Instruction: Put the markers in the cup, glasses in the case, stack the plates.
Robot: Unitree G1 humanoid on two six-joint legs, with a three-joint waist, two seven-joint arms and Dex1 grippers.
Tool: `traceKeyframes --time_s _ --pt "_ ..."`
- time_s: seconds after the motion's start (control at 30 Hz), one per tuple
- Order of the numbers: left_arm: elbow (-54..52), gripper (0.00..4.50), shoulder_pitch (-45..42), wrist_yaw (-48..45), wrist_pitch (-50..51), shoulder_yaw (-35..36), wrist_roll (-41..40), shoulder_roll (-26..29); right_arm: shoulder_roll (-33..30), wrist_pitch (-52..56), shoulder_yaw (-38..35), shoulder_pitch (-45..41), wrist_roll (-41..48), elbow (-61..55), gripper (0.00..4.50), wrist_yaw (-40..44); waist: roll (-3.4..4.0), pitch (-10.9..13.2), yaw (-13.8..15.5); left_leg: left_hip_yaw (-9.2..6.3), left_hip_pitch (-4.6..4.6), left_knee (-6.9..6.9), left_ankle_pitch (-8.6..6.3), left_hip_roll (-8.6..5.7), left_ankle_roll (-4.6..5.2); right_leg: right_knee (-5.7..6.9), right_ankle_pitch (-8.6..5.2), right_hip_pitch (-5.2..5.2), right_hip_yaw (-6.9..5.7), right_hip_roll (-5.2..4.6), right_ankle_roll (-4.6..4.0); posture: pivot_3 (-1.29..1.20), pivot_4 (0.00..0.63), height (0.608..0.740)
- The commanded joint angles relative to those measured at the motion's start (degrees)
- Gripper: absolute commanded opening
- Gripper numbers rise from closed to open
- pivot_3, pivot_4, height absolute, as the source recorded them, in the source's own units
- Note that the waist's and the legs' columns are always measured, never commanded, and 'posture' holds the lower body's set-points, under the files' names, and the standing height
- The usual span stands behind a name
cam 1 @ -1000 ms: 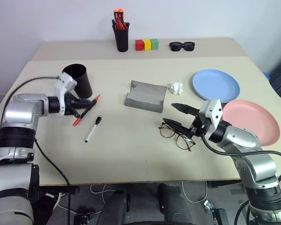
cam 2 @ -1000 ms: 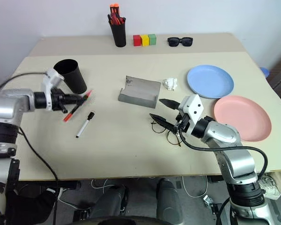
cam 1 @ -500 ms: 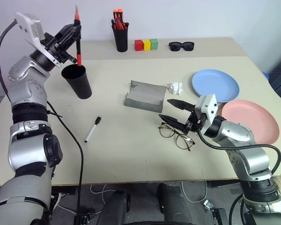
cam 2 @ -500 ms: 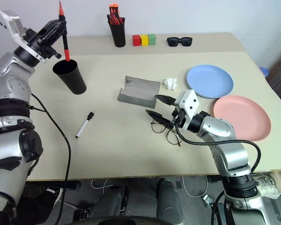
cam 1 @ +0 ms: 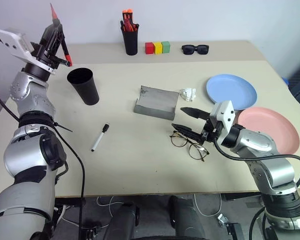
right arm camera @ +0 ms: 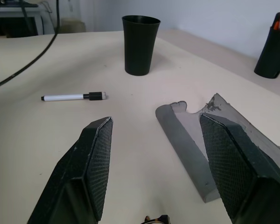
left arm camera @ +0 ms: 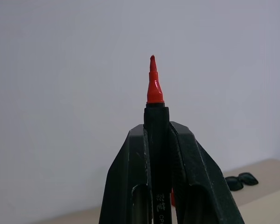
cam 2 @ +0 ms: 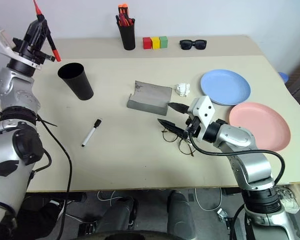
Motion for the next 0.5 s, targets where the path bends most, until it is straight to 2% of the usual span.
traceKeyframes --time_s 0.03,0.5 --pt "1.1 0.03 1.0 -0.7 -3.0 2.0 -0.7 0.5 -1.7 1.1 -2.9 0.2 1.9 -3.4 3.00 0.2 0.00 0.0 0.0 0.00 0.00 0.00 0.00 0.00 0.00 0.01 0.00 0.00 0.00 0.00 0.00 0.00 0.150 0.740" --pt "3.4 0.03 2.1 2.2 -5.2 1.5 1.1 -2.5 -4.2 4.9 -4.4 1.8 4.1 -6.9 3.00 -0.5 -0.02 0.0 0.0 0.00 0.00 0.01 0.00 0.00 0.01 0.02 0.01 0.02 0.00 0.00 0.01 0.00 0.150 0.740"
